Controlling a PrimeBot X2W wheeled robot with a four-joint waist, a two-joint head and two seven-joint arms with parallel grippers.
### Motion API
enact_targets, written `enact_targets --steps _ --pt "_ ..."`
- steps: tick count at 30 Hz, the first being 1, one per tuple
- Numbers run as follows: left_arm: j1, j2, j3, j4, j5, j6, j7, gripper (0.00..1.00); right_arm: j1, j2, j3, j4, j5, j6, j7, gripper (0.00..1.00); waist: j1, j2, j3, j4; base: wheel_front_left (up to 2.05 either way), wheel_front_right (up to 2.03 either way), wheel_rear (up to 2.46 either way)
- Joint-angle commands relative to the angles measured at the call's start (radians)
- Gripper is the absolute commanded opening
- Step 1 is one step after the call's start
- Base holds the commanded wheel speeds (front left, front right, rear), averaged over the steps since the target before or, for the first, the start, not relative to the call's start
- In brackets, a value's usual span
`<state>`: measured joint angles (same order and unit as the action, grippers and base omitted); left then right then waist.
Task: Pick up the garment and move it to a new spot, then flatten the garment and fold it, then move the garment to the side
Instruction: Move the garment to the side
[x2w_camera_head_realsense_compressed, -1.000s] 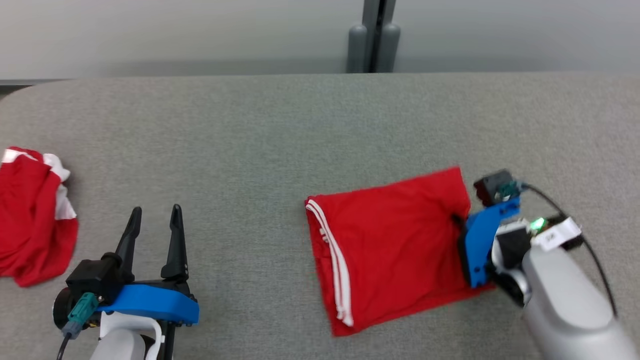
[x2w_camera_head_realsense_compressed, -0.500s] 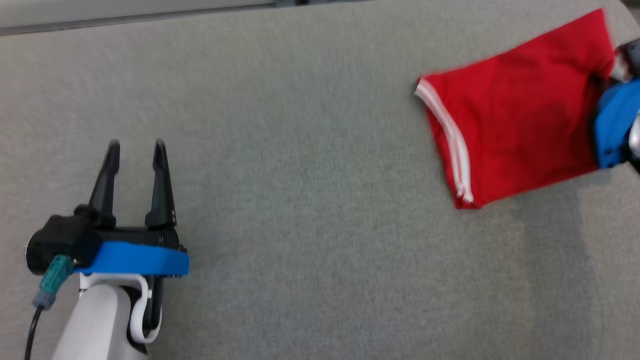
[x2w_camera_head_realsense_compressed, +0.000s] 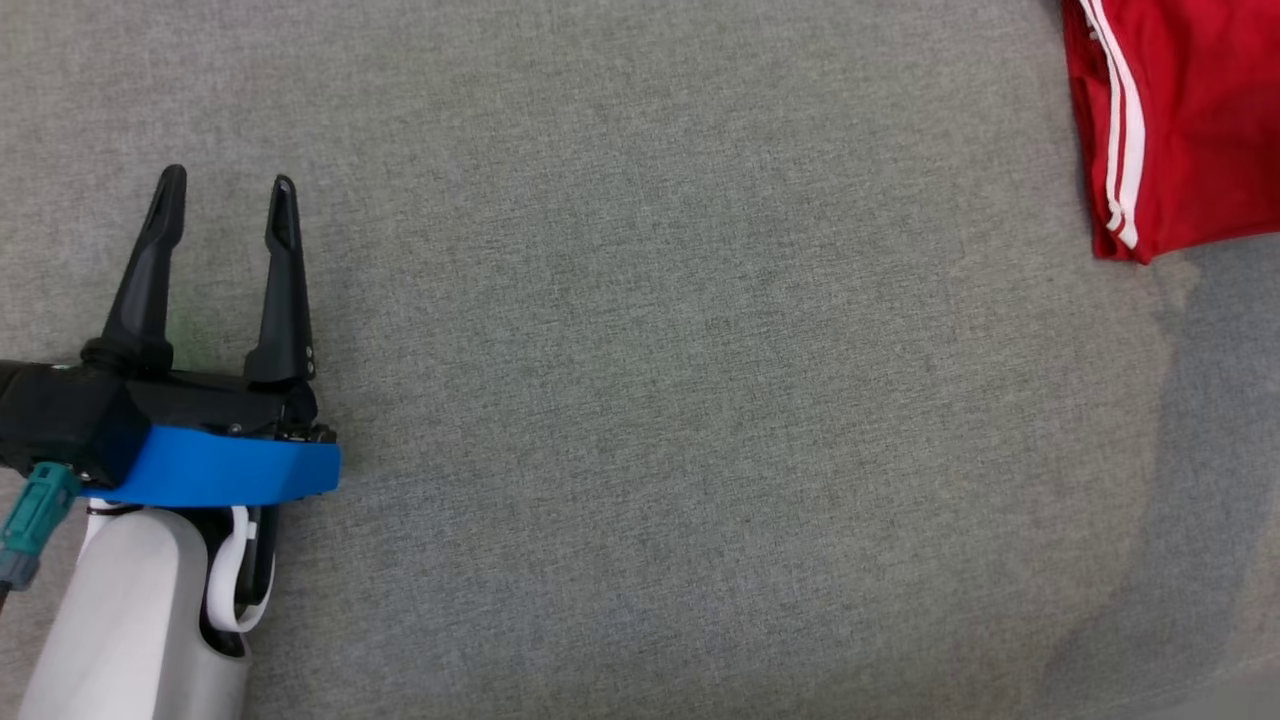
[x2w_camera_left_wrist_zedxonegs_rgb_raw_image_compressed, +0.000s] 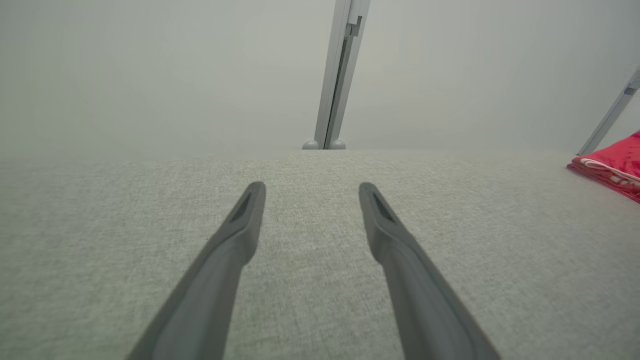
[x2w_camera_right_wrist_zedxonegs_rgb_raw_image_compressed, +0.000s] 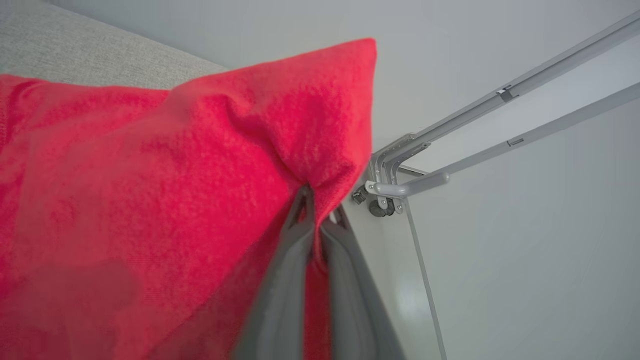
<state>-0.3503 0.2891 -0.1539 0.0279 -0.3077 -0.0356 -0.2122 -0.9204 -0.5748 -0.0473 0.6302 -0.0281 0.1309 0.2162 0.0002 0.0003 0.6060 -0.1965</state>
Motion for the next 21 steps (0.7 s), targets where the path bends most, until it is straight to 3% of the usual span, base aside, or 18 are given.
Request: enact_targets --steps 1,8,9,10,11,21 --pt "-0.014 0.012 0.002 -0.011 0.005 0.006 0.007 1.0 -0.008 0.023 -0.004 -0.003 -0.002 0.0 -0.021 0.0 -0.0002 -0.0003 0.009 0.0 0.0 0.0 0.0" --pt "-0.019 0.018 -0.007 -0.037 0.006 0.009 0.024 1.0 -0.005 0.045 -0.033 -0.013 -0.107 0.0 -0.042 0.0 -0.0002 -0.0003 0.012 0.003 0.0 0.0 0.0" --pt "-0.018 0.016 -0.009 -0.037 0.004 0.009 0.023 1.0 0.0 0.051 -0.038 -0.015 -0.115 0.0 -0.043 0.11 -0.0002 -0.0003 0.009 0.004 0.0 0.0 0.0" --pt "-0.016 0.015 -0.01 -0.035 0.003 0.009 0.022 1.0 0.006 0.056 -0.034 -0.02 -0.123 0.0 -0.051 0.87 -0.0002 -0.0003 0.004 0.005 0.0 0.0 0.0" --pt "-0.014 0.013 -0.012 -0.031 0.001 0.01 0.02 1.0 0.01 0.058 -0.033 -0.024 -0.135 0.0 -0.055 1.0 -0.0002 -0.0003 -0.002 0.007 0.0 0.0 0.0" --pt "0.047 -0.034 -0.031 0.072 -0.03 0.006 -0.023 1.0 0.142 0.129 0.014 -0.063 -0.088 0.0 -0.165 1.0 -0.0002 -0.0003 -0.184 0.055 0.0 0.0 0.0"
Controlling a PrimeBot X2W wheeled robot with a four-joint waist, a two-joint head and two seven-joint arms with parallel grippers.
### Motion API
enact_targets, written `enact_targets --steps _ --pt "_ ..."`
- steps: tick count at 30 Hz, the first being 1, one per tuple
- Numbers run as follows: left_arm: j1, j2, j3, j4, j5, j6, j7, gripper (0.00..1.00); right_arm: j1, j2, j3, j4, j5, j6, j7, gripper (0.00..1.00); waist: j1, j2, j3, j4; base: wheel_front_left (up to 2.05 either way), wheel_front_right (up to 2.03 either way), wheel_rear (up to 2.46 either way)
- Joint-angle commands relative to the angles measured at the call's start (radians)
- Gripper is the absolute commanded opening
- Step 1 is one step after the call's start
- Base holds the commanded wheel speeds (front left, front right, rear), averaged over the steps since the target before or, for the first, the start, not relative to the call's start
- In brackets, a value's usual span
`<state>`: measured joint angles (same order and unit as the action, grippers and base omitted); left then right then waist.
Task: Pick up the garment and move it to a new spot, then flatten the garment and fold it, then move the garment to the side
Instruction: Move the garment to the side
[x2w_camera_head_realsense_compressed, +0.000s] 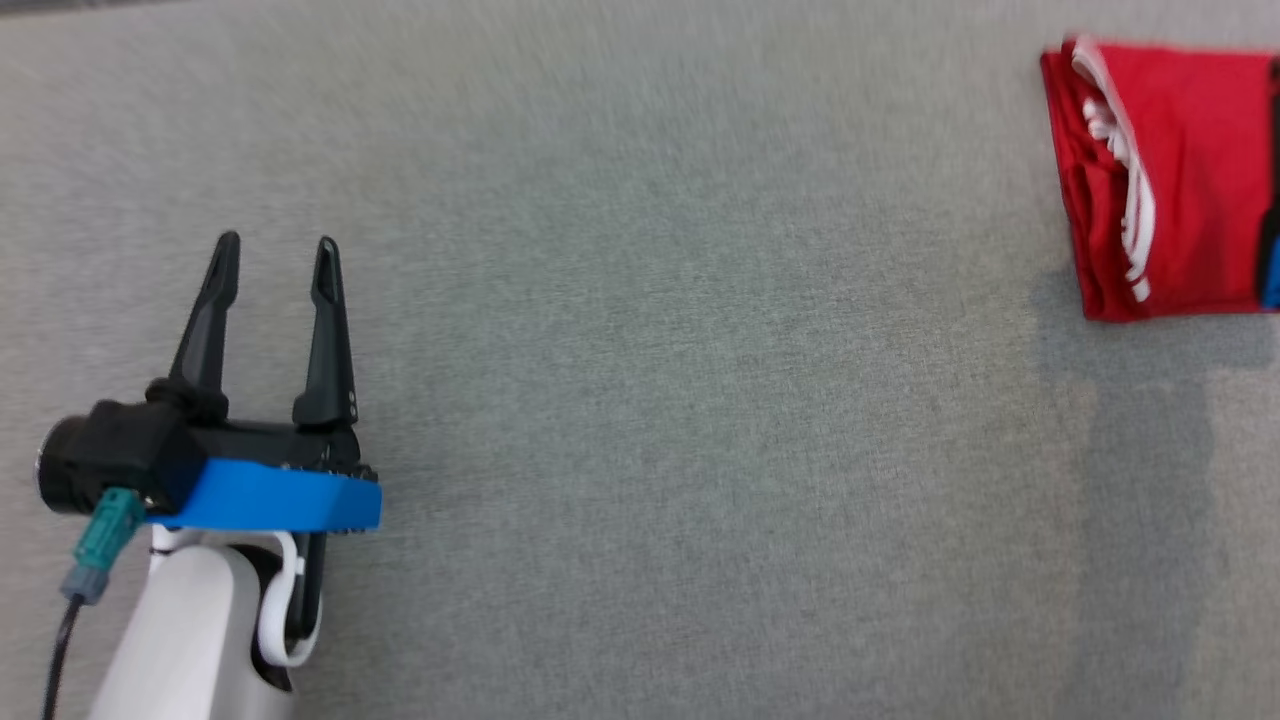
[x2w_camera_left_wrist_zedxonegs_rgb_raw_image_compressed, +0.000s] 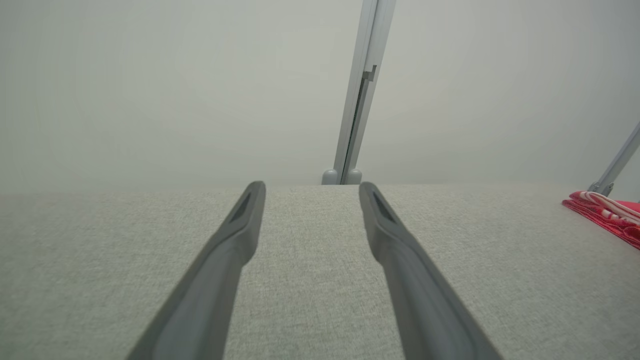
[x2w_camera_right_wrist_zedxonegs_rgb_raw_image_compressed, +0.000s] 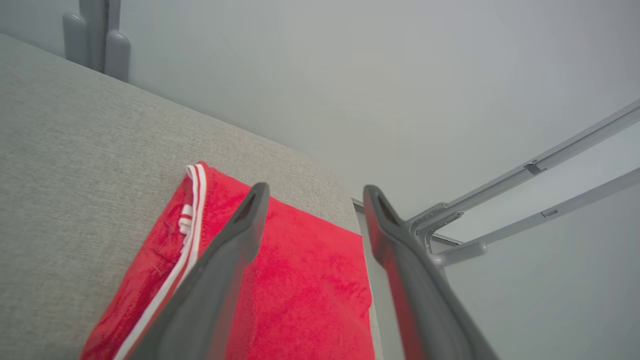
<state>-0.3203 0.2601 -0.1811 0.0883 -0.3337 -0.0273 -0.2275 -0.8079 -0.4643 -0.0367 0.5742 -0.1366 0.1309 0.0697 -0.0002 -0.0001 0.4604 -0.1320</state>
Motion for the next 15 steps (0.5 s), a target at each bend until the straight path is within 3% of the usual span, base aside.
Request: enact_targets --steps 1,8,15 --pt "0.028 -0.01 -0.003 0.026 -0.008 -0.002 -0.013 1.0 0.056 0.027 0.012 -0.018 0.036 0.0 -0.034 1.0 0.0002 0.0001 -0.063 -0.002 0.0 0.0 0.0" --pt "0.128 -0.051 -0.011 0.112 -0.025 -0.009 -0.032 1.0 0.324 0.133 0.012 -0.138 0.219 0.0 -0.14 1.0 0.0002 0.0001 -0.243 0.058 0.0 0.0 0.0" --pt "0.194 -0.064 -0.005 0.152 -0.027 -0.01 -0.037 1.0 0.545 0.227 -0.023 -0.286 0.293 0.0 -0.171 1.0 0.0002 0.0001 -0.331 0.098 0.0 0.0 0.0"
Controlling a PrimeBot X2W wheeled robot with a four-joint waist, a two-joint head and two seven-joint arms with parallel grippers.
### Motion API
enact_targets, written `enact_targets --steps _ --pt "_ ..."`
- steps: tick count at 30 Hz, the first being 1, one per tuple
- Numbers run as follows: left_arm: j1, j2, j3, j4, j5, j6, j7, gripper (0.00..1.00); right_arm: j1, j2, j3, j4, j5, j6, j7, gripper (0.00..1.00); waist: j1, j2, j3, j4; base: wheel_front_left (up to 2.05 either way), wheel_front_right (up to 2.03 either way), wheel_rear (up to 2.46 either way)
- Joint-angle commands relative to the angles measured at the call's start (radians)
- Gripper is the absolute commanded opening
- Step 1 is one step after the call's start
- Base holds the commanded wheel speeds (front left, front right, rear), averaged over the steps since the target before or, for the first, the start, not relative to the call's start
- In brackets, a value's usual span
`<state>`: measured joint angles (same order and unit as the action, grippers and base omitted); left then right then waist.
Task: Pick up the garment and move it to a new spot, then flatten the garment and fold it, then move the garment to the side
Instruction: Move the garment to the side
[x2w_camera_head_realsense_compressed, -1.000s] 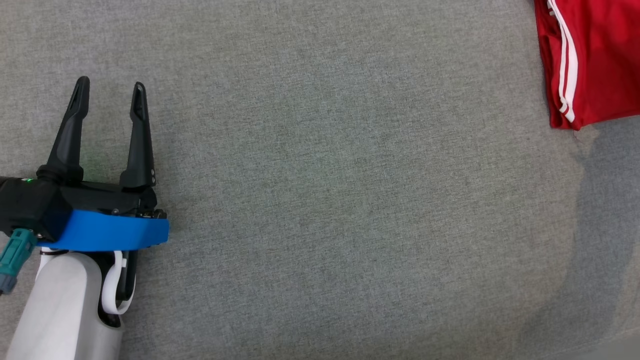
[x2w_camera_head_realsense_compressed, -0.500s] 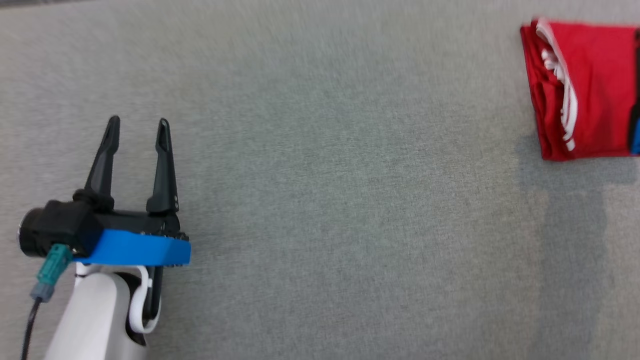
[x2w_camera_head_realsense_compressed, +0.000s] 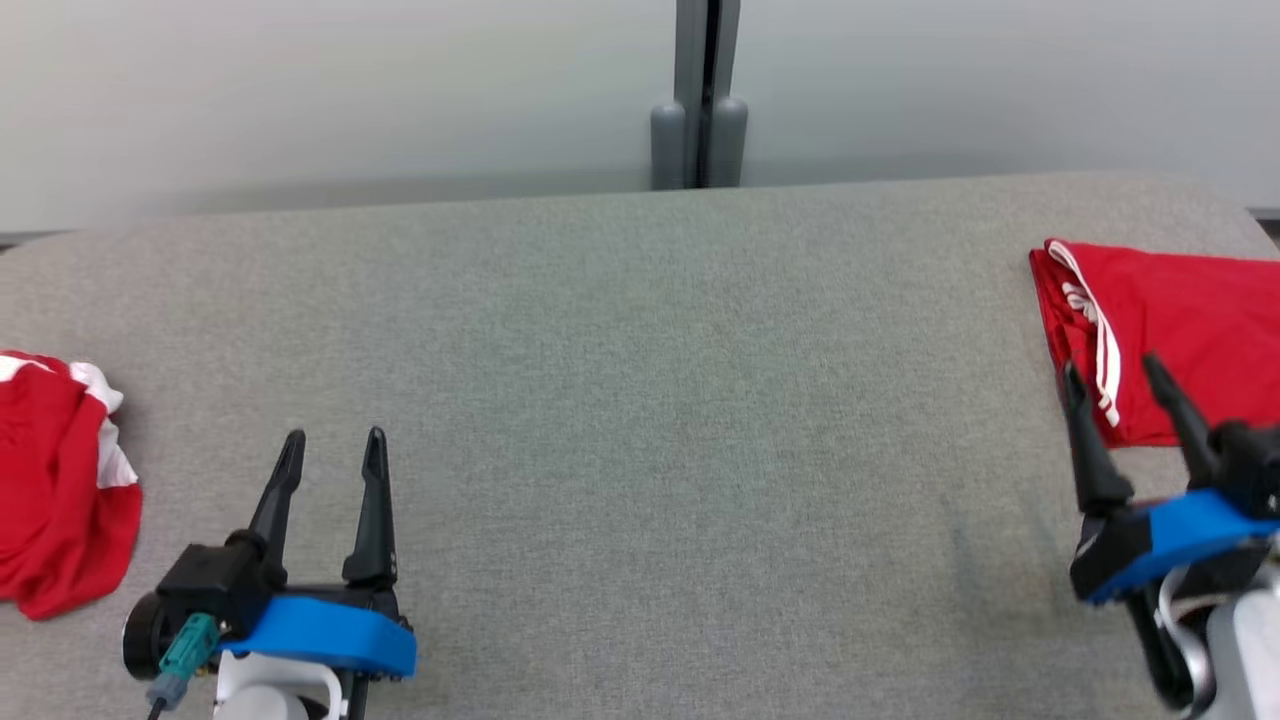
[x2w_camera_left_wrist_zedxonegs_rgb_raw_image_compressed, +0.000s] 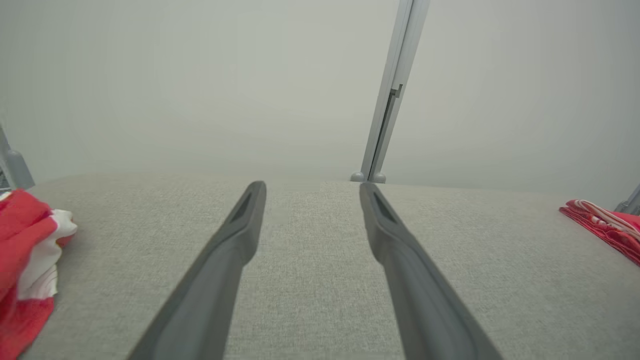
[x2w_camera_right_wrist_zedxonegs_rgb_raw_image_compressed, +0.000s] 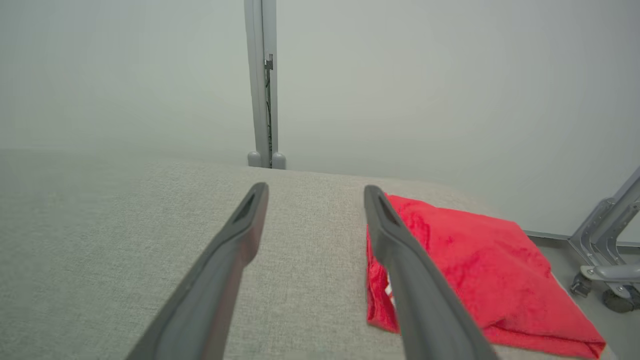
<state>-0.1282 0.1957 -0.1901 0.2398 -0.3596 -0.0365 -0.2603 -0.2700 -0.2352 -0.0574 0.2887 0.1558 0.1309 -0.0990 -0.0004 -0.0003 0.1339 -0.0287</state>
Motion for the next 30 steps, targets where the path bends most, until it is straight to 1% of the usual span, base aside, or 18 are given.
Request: enact_targets --steps 1,7,11,14,18,30 --pt "0.013 0.0 0.004 0.005 -0.001 -0.001 -0.004 1.0 0.042 0.017 -0.01 -0.025 0.005 0.0 -0.001 1.0 0.0004 0.0003 -0.016 -0.001 0.0 0.0 0.0" --pt "0.08 -0.007 0.02 0.009 0.0 0.008 -0.005 1.0 0.188 0.114 -0.041 -0.139 0.021 0.0 0.017 1.0 0.0004 0.0003 -0.069 0.007 0.0 0.0 0.0" --pt "0.111 -0.011 0.031 0.014 -0.002 0.009 -0.005 1.0 0.24 0.151 -0.07 -0.184 0.024 0.0 0.027 1.0 0.0004 0.0003 -0.091 0.01 0.0 0.0 0.0" --pt "0.135 -0.01 0.036 0.028 -0.005 0.004 -0.005 1.0 0.266 0.165 -0.075 -0.198 0.016 0.0 0.035 1.0 0.0004 0.0003 -0.115 0.01 0.0 0.0 0.0" --pt "0.152 -0.005 0.046 0.043 -0.01 0.001 -0.006 1.0 0.281 0.178 -0.049 -0.201 0.003 0.0 0.051 1.0 0.0004 0.0003 -0.138 0.011 0.0 0.0 0.0" --pt "0.166 -0.009 0.065 0.048 -0.002 -0.002 -0.006 1.0 0.299 0.182 -0.02 -0.162 0.01 0.0 0.039 1.0 0.0004 0.0003 -0.158 0.02 0.0 0.0 0.0"
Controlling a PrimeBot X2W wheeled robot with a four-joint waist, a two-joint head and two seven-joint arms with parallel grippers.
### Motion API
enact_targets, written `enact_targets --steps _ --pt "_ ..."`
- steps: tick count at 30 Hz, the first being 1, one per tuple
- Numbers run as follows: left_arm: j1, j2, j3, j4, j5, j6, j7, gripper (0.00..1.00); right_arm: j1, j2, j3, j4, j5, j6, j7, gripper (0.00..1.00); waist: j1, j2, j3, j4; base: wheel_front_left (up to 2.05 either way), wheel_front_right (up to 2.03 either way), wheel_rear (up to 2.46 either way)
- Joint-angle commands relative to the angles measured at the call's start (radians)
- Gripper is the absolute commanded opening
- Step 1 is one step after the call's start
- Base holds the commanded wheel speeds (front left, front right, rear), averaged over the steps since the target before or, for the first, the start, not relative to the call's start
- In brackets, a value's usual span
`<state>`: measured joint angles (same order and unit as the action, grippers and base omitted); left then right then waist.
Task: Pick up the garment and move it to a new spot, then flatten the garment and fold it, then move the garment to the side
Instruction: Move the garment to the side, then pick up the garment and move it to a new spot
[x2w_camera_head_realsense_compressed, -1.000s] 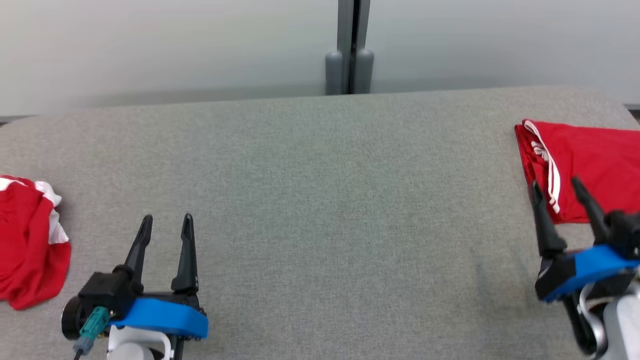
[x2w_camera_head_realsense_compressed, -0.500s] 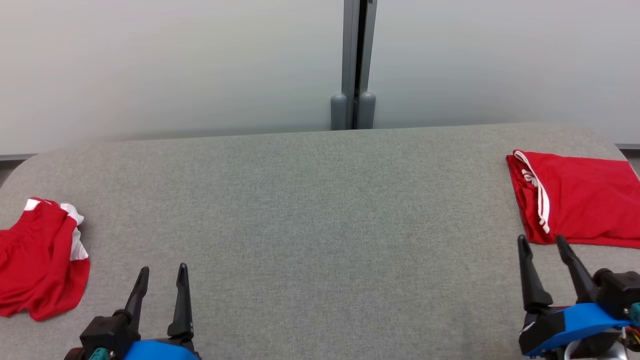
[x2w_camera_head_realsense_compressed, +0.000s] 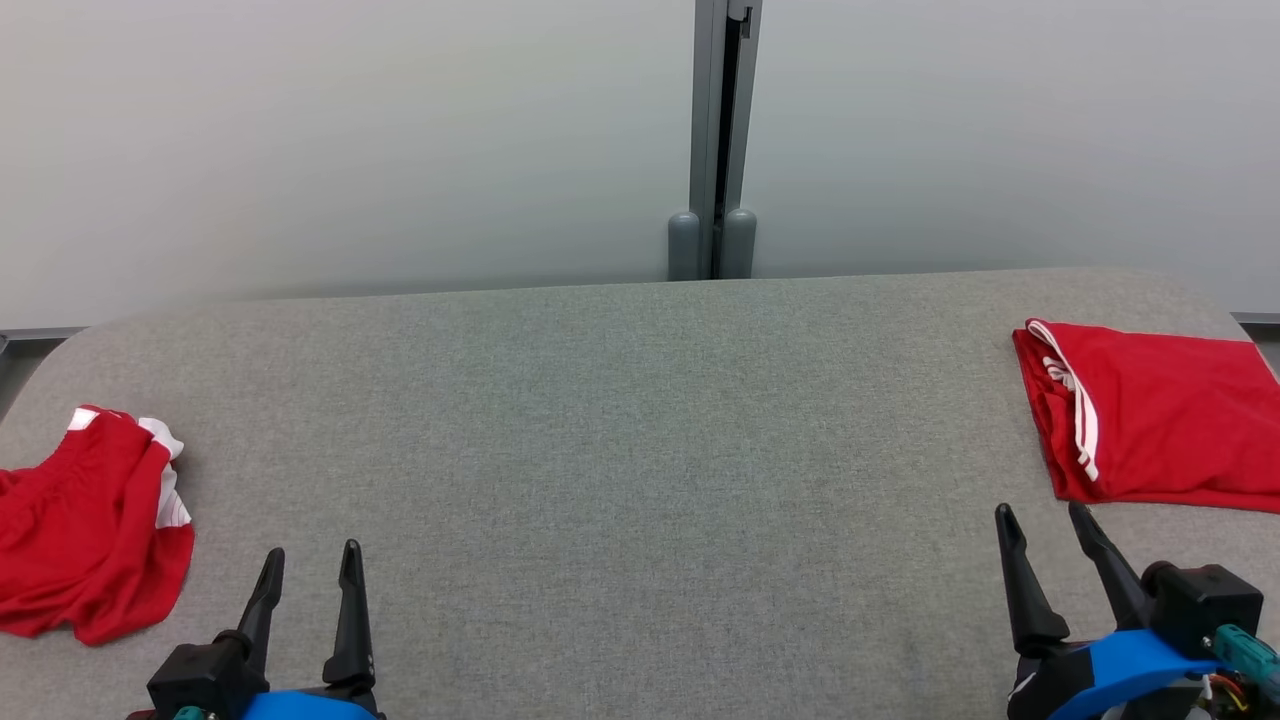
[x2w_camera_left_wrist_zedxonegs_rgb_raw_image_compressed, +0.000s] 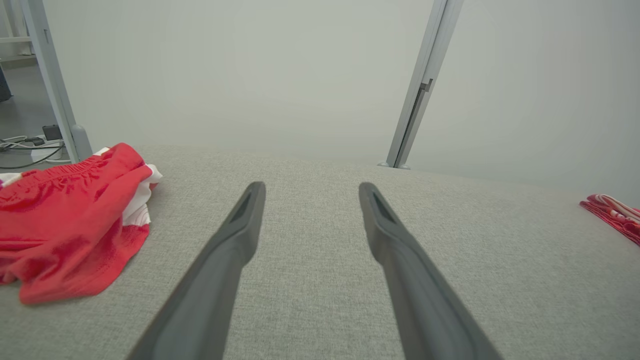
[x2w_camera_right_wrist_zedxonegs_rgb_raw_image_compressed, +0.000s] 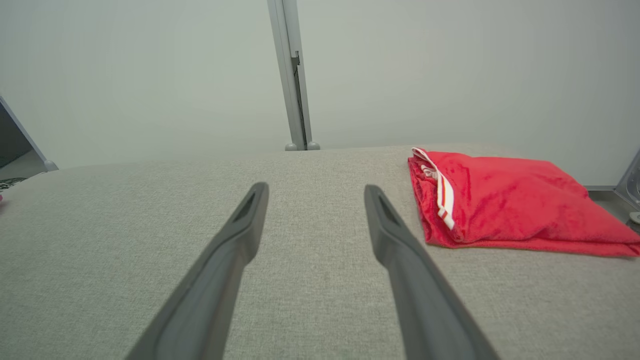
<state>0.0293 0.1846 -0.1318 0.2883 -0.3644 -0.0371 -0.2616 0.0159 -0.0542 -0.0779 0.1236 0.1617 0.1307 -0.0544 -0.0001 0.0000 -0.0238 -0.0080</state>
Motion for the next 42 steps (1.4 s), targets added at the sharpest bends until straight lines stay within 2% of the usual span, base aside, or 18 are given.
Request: enact_targets --steps 1,8,13,29,42 --pt "0.009 0.003 0.007 -0.001 0.002 -0.001 -0.004 1.0 0.014 0.002 0.002 0.007 0.006 0.0 -0.008 1.0 0.0001 0.0 0.0 -0.001 0.0 0.0 0.0" --pt "0.01 0.004 0.011 -0.014 -0.001 0.008 -0.004 1.0 0.028 0.002 0.013 0.028 0.003 0.0 -0.015 1.0 0.0001 0.0 0.002 0.006 0.0 0.0 0.0" --pt "0.004 0.008 0.008 -0.016 -0.003 0.008 -0.004 1.0 0.029 0.003 0.016 0.039 0.004 0.0 -0.02 1.0 0.0001 0.0 0.001 0.04 0.0 0.0 0.0" --pt "0.005 0.018 0.007 -0.04 -0.007 0.021 0.002 1.0 -0.003 0.002 0.07 0.093 0.011 0.0 -0.062 1.0 0.0001 0.0 0.003 0.303 0.0 0.0 0.0" --pt "0.036 0.025 0.011 -0.053 -0.023 0.036 0.009 1.0 -0.012 0.0 0.057 0.101 -0.06 0.0 -0.098 1.0 0.0001 0.0 0.003 0.44 0.0 0.0 0.0"
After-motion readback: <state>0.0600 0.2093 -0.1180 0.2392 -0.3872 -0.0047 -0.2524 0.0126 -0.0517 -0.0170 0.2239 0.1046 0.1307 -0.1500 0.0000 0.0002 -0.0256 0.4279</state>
